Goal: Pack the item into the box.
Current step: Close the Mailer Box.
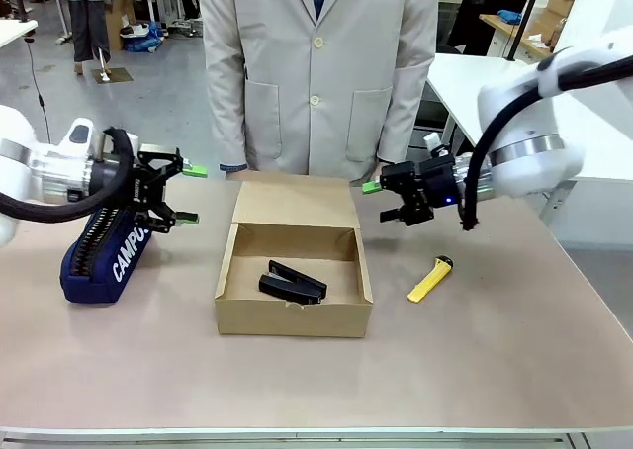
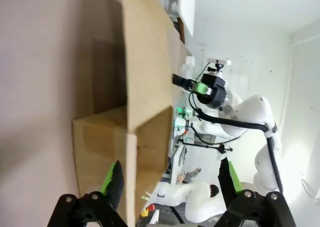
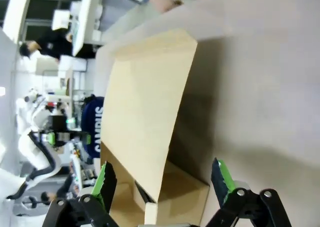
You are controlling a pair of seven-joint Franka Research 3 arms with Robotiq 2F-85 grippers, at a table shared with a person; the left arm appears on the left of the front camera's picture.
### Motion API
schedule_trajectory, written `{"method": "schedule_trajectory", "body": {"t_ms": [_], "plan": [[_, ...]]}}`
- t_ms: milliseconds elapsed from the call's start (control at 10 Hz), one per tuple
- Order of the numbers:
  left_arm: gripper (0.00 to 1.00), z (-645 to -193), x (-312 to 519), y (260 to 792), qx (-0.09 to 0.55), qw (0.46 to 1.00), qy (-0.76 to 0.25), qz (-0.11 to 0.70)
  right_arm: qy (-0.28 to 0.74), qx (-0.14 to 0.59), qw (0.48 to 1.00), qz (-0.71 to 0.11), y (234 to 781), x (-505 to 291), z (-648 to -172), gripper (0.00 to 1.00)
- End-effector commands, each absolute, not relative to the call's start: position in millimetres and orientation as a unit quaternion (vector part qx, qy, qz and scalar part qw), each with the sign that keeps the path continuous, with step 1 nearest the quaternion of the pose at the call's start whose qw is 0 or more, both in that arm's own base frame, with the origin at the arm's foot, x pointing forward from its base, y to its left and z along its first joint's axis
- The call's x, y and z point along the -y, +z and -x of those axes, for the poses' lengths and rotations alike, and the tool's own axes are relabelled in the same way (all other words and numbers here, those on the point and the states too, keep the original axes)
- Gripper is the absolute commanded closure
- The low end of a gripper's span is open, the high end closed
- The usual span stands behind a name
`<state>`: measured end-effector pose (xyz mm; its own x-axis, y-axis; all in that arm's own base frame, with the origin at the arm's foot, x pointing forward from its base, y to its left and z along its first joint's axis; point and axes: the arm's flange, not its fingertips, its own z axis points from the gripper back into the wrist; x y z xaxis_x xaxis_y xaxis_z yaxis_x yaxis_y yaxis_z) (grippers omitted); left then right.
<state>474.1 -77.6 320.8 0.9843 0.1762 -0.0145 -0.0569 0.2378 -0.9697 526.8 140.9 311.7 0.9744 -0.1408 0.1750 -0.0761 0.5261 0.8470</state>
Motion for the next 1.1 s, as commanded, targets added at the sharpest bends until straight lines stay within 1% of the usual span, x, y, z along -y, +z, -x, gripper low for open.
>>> {"method": "schedule_trajectory", "body": {"t_ms": [0,100,200,300,400,500,800,1000], "plan": [[0.00,-462,73,335,0.050,0.779,0.063,0.621,-0.055,0.107,0.877,-0.466,328,-115,-524,0.00],[0.00,-462,73,335,0.050,0.779,0.063,0.621,-0.019,0.111,0.866,-0.486,312,-141,-527,0.00],[0.00,-477,79,318,0.047,0.786,0.075,0.612,-0.031,0.104,0.869,-0.483,307,-135,-533,0.00],[0.00,-501,95,292,0.050,0.811,0.088,0.576,-0.027,0.085,0.880,-0.467,303,-156,-549,0.00],[0.00,-518,102,282,0.058,0.797,0.071,0.598,-0.031,0.052,0.864,-0.501,295,-159,-557,0.00],[0.00,-527,105,278,0.049,0.784,0.071,0.615,-0.047,0.027,0.861,-0.505,288,-159,-561,0.00],[0.00,-543,120,261,0.065,0.769,0.062,0.633,-0.043,-0.001,0.845,-0.534,282,-170,-563,0.00],[0.00,-551,130,252,0.069,0.759,0.049,0.645,-0.034,-0.021,0.820,-0.572,278,-173,-564,0.00]]}}
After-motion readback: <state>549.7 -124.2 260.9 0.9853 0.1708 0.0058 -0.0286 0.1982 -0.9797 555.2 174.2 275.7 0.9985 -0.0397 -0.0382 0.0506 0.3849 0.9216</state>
